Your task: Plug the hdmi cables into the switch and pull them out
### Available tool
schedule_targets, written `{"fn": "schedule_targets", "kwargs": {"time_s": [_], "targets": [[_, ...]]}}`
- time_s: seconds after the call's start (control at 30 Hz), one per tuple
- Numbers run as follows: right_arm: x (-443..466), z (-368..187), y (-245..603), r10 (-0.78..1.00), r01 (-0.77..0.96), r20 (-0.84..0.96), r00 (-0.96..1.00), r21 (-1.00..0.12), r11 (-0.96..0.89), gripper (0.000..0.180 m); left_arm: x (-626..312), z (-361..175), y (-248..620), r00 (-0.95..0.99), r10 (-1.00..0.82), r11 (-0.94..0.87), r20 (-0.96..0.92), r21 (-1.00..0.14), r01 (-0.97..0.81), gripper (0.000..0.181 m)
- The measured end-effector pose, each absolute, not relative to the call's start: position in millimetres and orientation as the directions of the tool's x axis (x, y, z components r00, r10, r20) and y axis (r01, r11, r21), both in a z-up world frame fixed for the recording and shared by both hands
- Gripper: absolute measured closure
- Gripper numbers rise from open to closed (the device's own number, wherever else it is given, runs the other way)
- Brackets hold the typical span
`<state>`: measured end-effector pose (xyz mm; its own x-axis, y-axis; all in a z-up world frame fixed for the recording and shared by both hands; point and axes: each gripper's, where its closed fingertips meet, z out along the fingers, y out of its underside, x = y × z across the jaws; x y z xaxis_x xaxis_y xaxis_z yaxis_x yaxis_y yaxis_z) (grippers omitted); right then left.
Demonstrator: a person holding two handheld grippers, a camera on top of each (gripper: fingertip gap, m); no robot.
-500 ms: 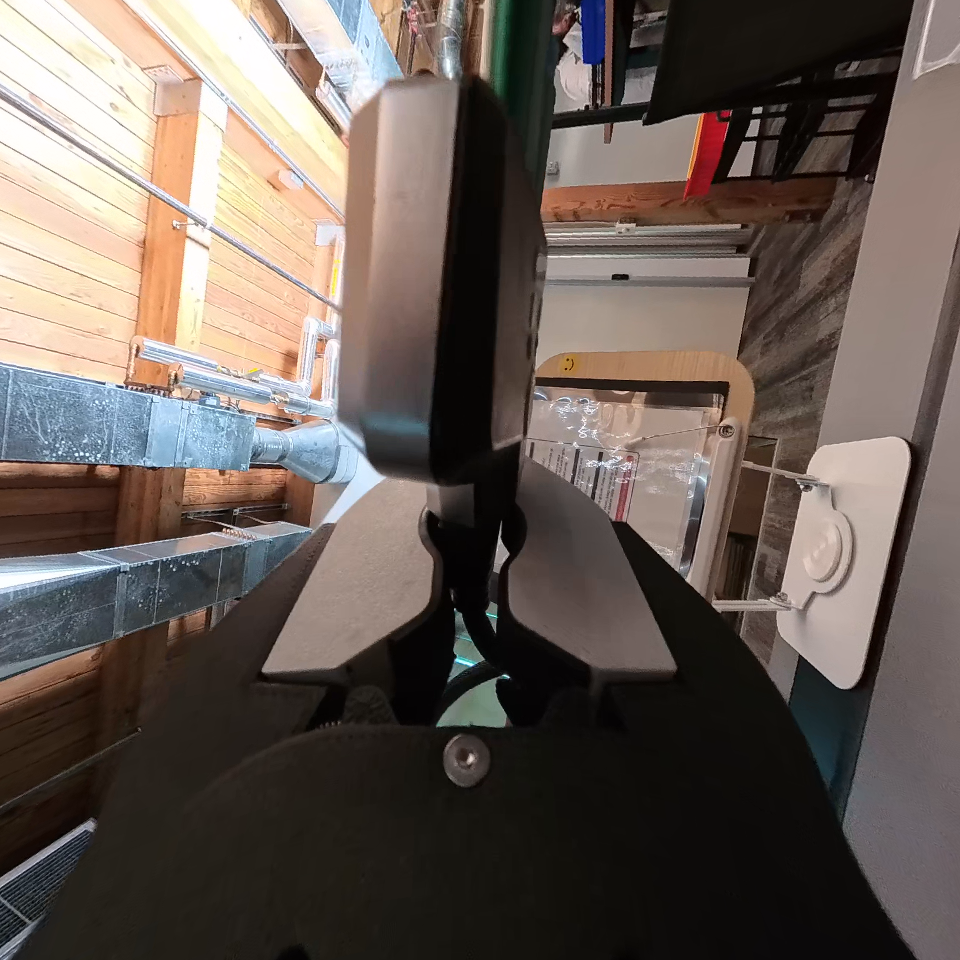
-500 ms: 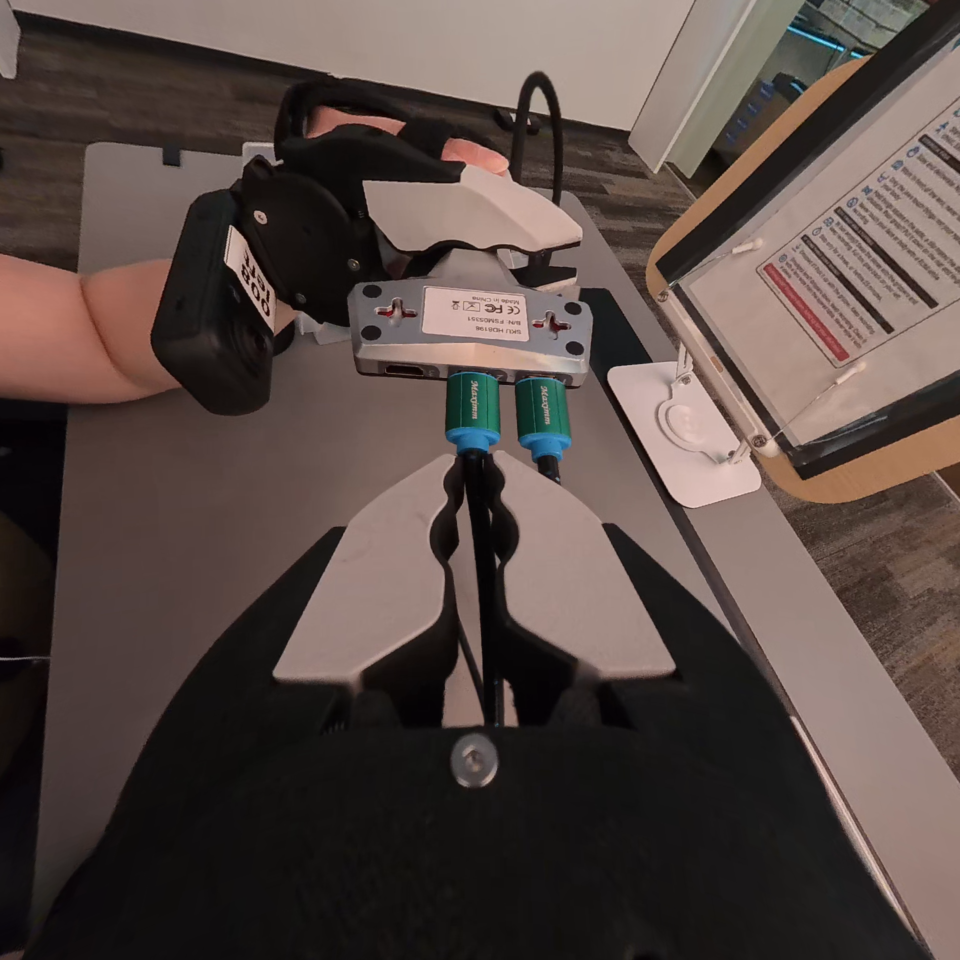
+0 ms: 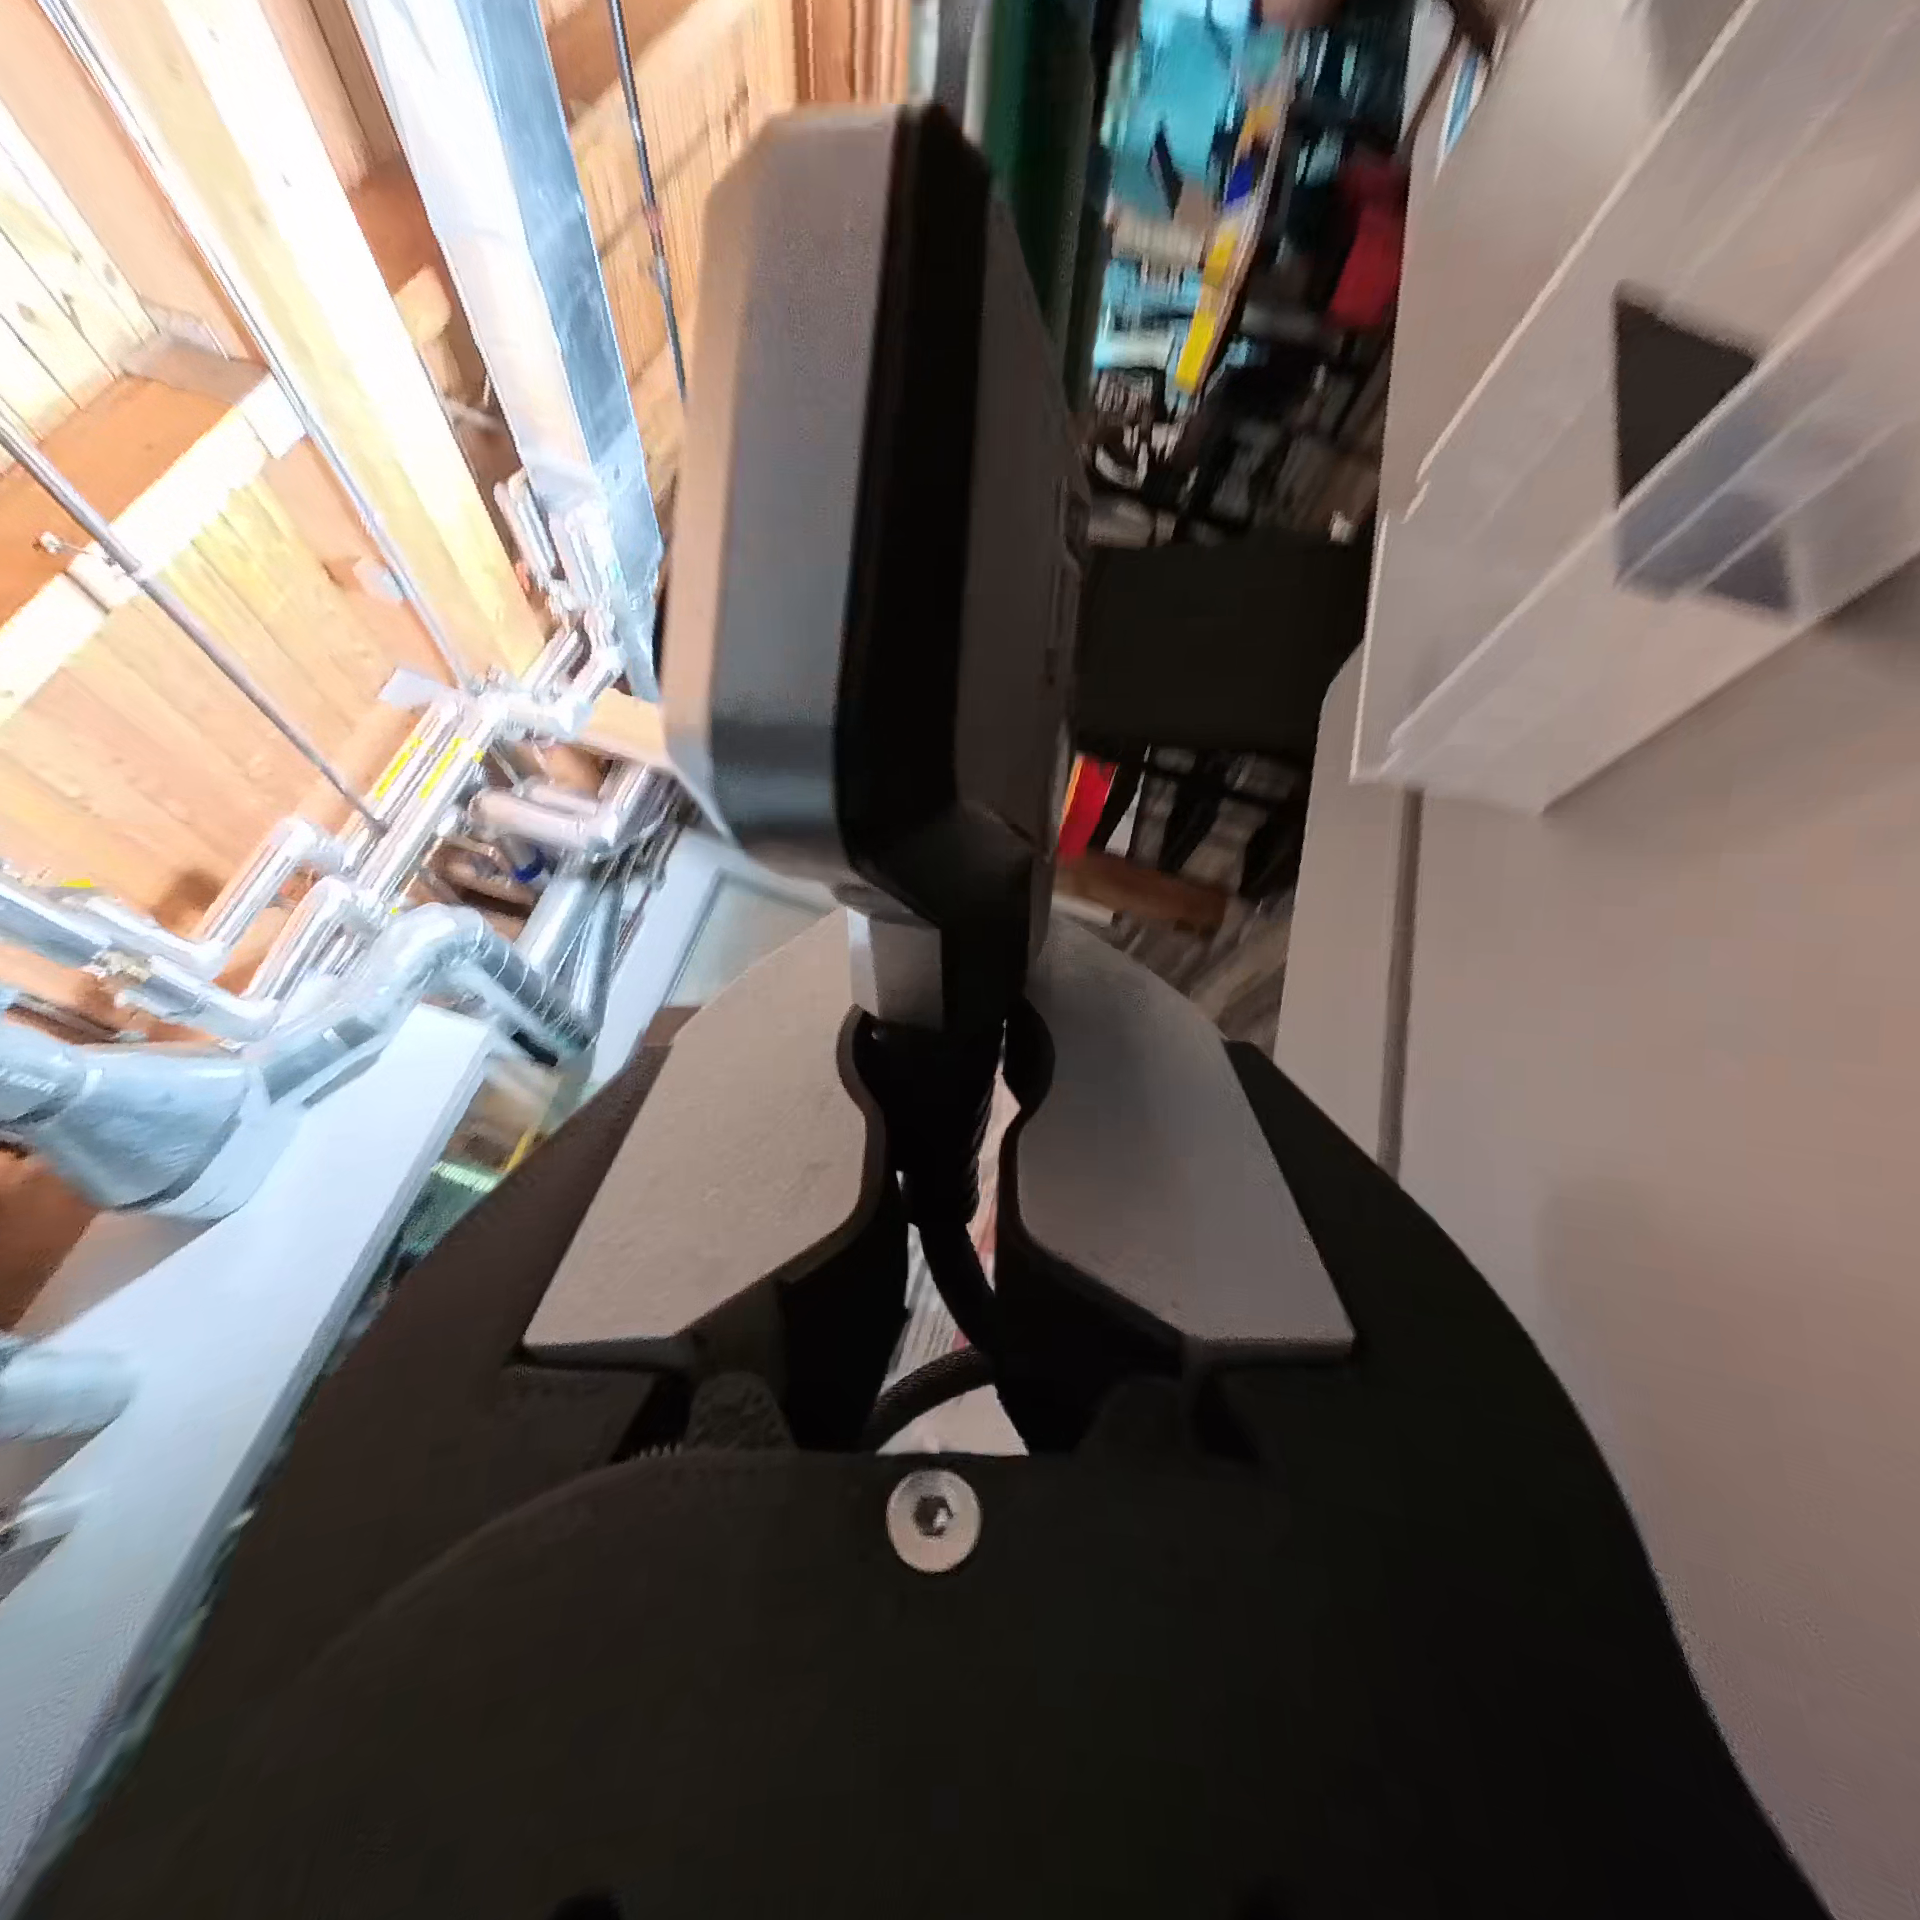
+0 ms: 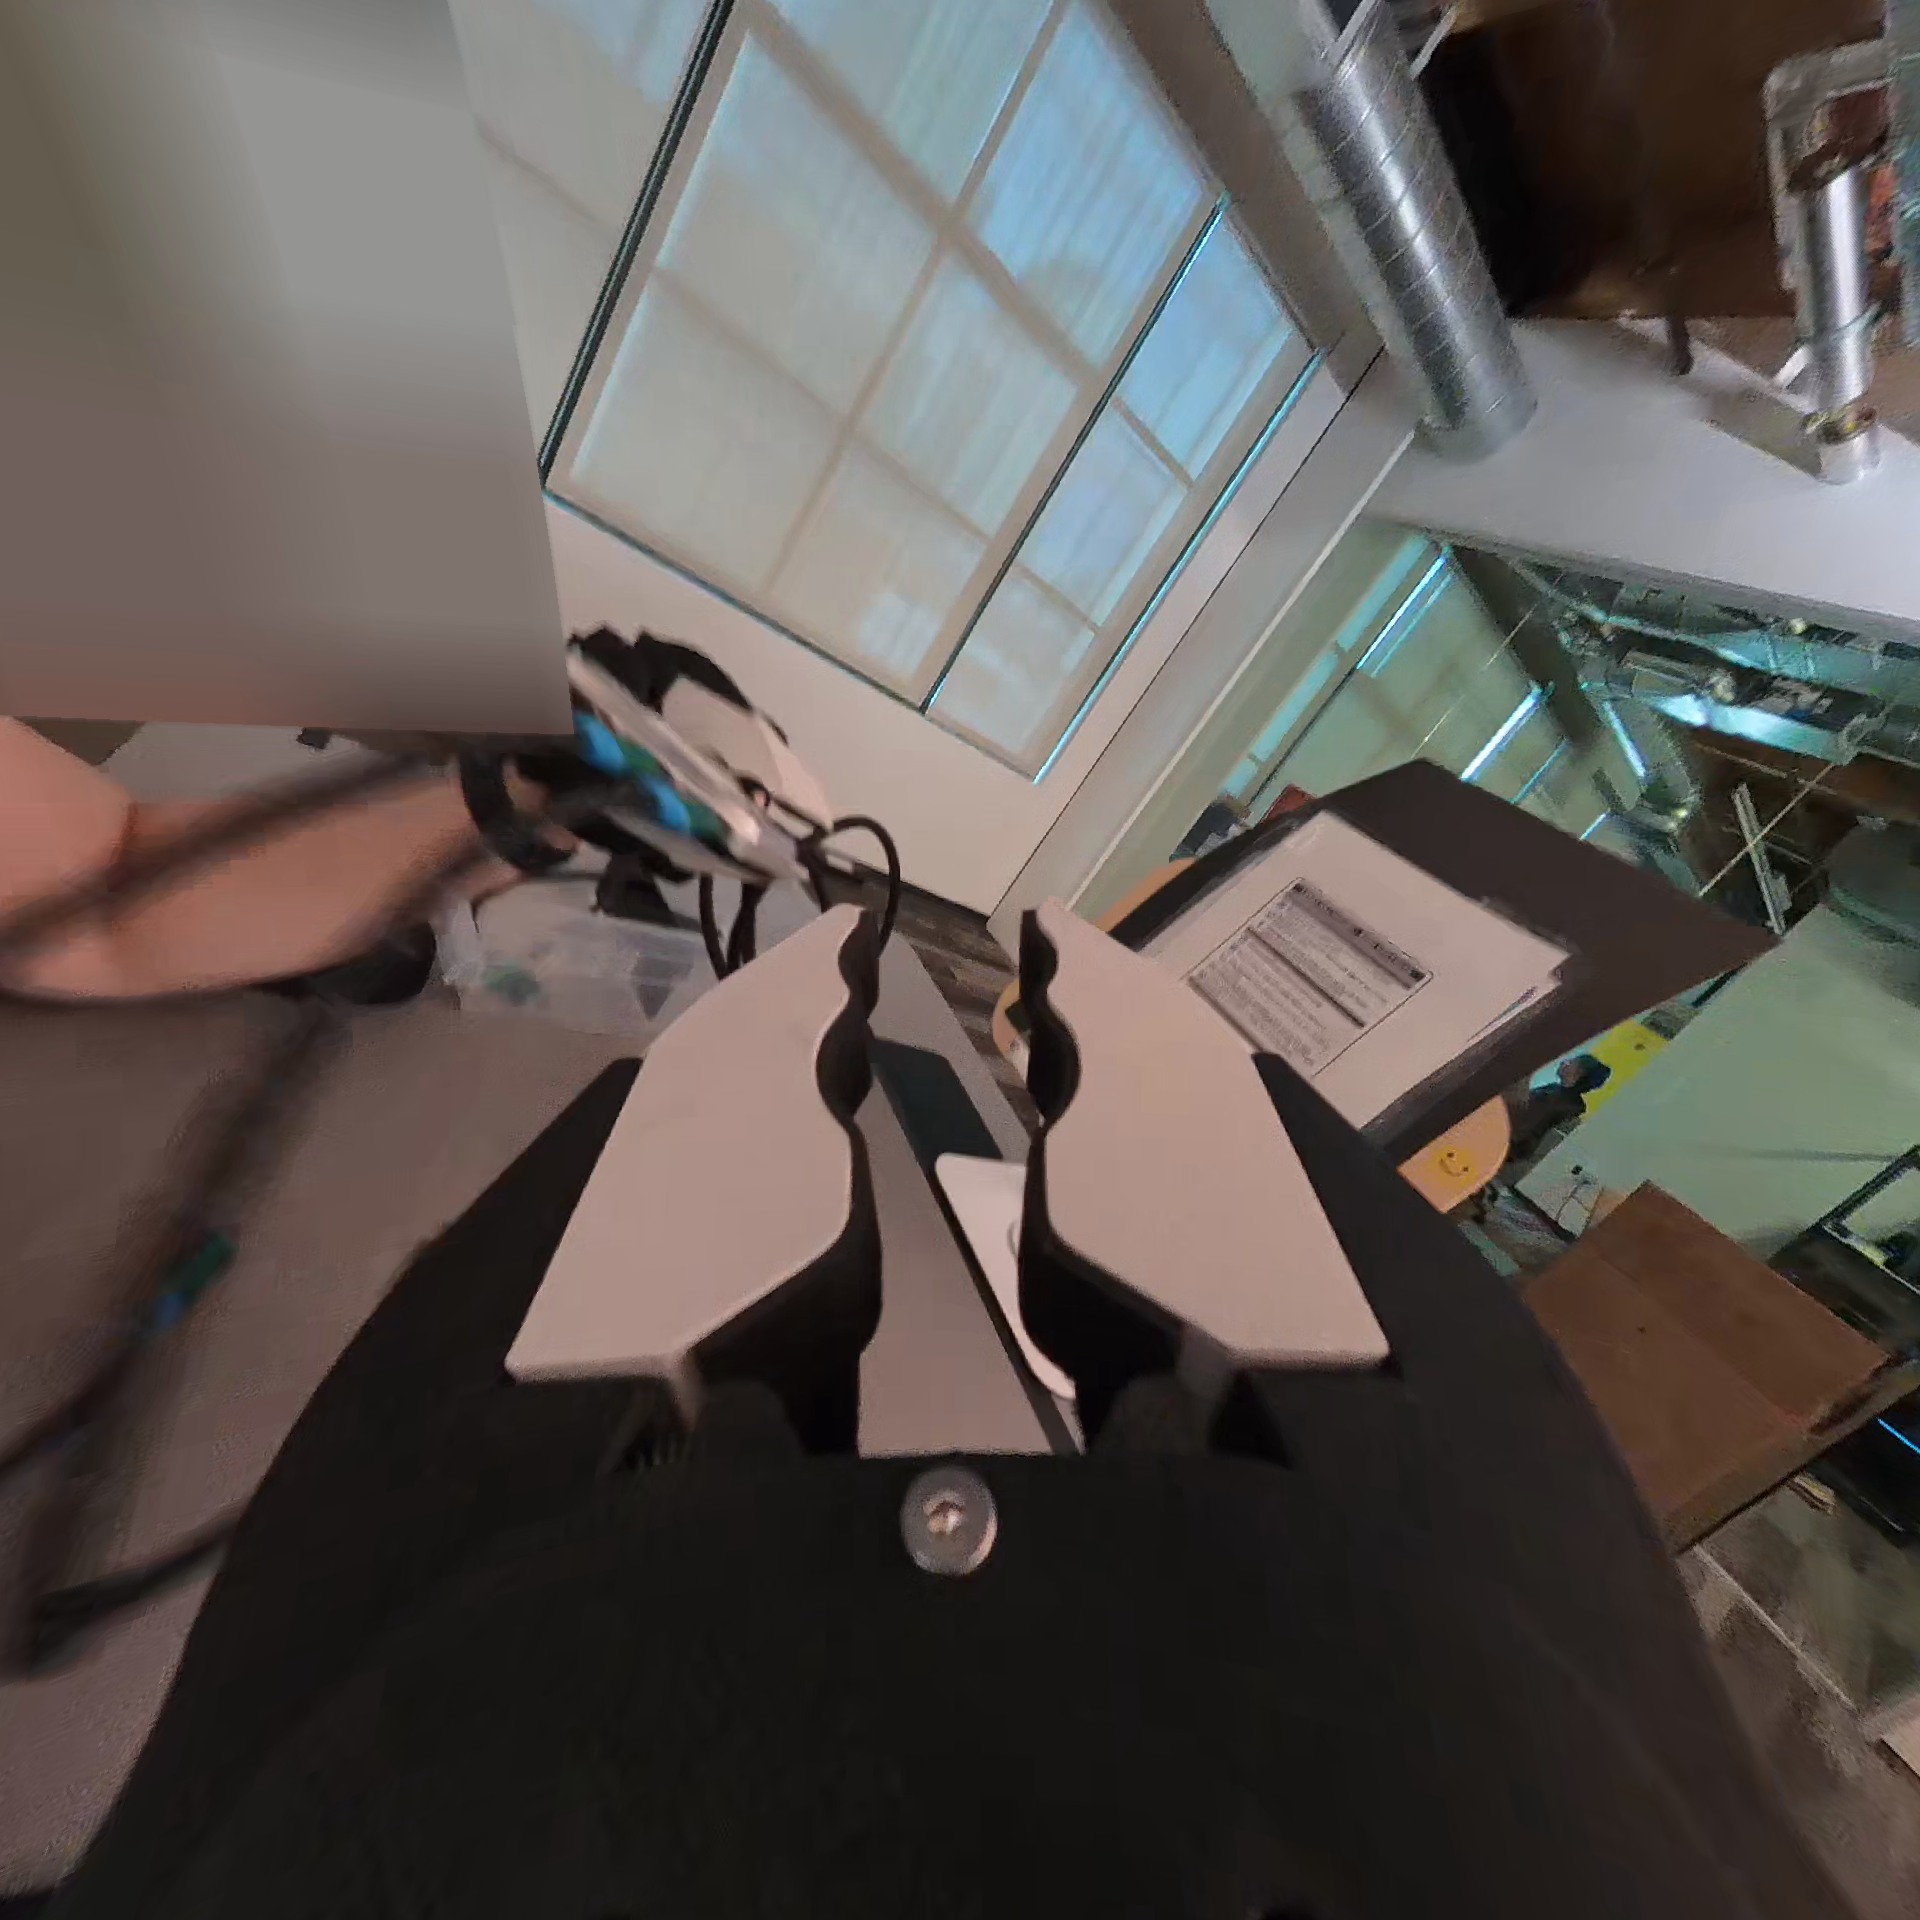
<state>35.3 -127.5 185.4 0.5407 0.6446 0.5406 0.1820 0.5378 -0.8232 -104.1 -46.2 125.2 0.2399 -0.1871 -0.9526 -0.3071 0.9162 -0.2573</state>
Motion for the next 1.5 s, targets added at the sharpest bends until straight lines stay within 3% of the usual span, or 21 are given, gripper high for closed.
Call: {"fn": "schedule_targets", "kwargs": {"time_s": [0.1,0.17,0.4,0.57,0.67,0.8,0.87,0.93,1.03,1.13,1.3,1.4,1.5], "targets": [[-2.6,138.3,-93.3,0.601,0.406,0.692,0.399,-0.721,0.561,0.141,-92.8,122.0,-64.1,0.205,-0.267,0.928,-0.942,-0.308,-0.208,0.167],[-39.2,121.0,-89.4,0.560,0.464,0.774,0.296,-0.628,0.624,0.131,-84.6,117.3,-75.6,0.166,-0.318,0.927,-0.933,-0.343,-0.153,0.167],[-103.8,132.6,-127.1,0.499,0.296,0.840,0.212,-0.542,0.787,0.142,-67.2,105.4,-94.2,0.071,-0.487,0.872,-0.871,-0.489,-0.022,0.167],[-104.9,133.8,-124.0,0.548,0.245,0.804,0.230,-0.593,0.767,0.157,-62.0,101.2,-94.4,0.001,-0.657,0.753,-0.754,-0.656,0.059,0.167],[-98.1,129.1,-99.1,0.674,0.286,0.683,0.282,-0.730,0.621,0.159,-59.5,96.0,-68.8,0.046,-0.747,0.663,-0.663,-0.748,-0.013,0.164],[-59.8,130.2,-48.2,0.675,0.333,0.539,0.504,-0.842,0.424,0.159,-81.5,108.1,-16.3,0.257,-0.792,0.555,-0.553,-0.829,-0.074,0.151],[-16.4,132.3,-15.8,0.591,0.338,0.408,0.696,-0.912,0.231,0.159,-107.2,126.9,7.8,0.382,-0.806,0.481,-0.451,-0.877,-0.020,0.158],[38.2,134.3,3.2,0.450,0.233,0.223,0.865,-0.972,0.035,0.158,-131.1,140.6,22.8,0.451,-0.818,0.416,-0.358,-0.909,0.033,0.171],[122.9,136.6,6.1,0.198,0.091,0.077,0.977,-0.994,-0.064,0.158,-153.5,154.0,29.4,0.499,-0.810,0.396,-0.308,-0.915,0.078,0.173],[193.4,140.7,-9.8,0.029,-0.082,-0.083,0.996,-0.996,-0.045,0.158,-158.4,156.5,29.2,0.508,-0.803,0.394,-0.312,-0.917,0.060,0.175],[256.0,146.5,-40.3,0.012,-0.340,-0.340,0.940,-0.937,0.076,0.158,-144.2,148.0,25.0,0.482,-0.799,0.405,-0.360,-0.914,-0.013,0.175],[273.2,152.9,-54.0,0.056,-0.442,-0.439,0.897,-0.883,0.157,0.159,-133.4,138.5,24.1,0.460,-0.800,0.397,-0.385,-0.915,-0.076,0.173],[294.5,148.2,-63.1,-0.036,-0.427,-0.441,0.897,-0.885,0.186,0.159,-124.5,129.8,21.2,0.436,-0.794,0.408,-0.424,-0.903,-0.136,0.173]]}}
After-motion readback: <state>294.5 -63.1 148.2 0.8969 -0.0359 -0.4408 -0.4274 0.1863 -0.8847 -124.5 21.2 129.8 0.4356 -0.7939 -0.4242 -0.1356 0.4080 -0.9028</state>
